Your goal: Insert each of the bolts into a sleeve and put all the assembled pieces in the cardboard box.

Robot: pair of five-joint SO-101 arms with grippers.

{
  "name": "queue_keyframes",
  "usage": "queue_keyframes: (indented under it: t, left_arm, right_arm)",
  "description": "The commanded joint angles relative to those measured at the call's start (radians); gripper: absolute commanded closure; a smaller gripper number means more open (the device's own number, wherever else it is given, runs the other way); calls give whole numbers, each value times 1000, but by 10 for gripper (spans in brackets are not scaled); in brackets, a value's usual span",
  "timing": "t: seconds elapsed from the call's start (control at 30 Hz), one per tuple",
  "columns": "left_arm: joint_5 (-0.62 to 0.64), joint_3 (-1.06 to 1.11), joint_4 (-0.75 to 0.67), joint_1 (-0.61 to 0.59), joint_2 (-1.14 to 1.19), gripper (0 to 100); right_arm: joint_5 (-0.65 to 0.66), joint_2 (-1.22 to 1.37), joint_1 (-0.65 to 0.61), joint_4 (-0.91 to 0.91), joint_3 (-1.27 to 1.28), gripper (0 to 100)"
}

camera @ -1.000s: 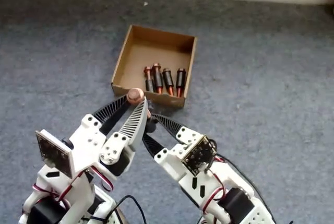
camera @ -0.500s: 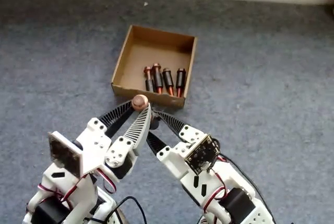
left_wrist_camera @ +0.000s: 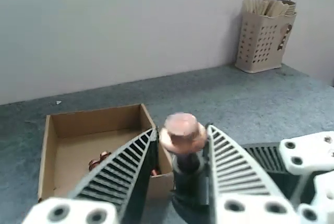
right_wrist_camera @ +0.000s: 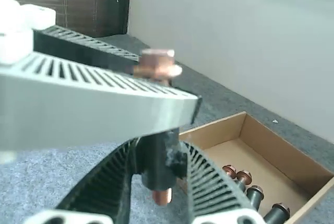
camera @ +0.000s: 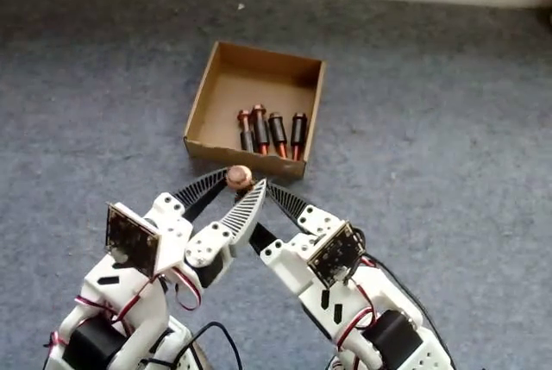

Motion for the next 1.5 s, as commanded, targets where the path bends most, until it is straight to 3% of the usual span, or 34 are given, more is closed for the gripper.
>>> queue_keyframes:
  t: [0.0, 0.37, 0.6, 0.97, 1.47]
  left_arm:
    - [-12, -10, 6, -31, -2, 804]
    - [-20, -119, 48, -39, -2, 804]
    - [-189, -122, 49, -209, -5, 931]
    - [-216, 97, 48, -553, -7, 973]
    - [-218, 440, 41, -593, -7, 969]
  right_arm:
    - [3, -16, 19, -33, -12, 993]
    - [2, -16, 166, -38, 81, 993]
    - [2, -16, 303, -38, 137, 993]
    - [3, -16, 328, -35, 154, 993]
    - [3, -4, 371, 1, 145, 993]
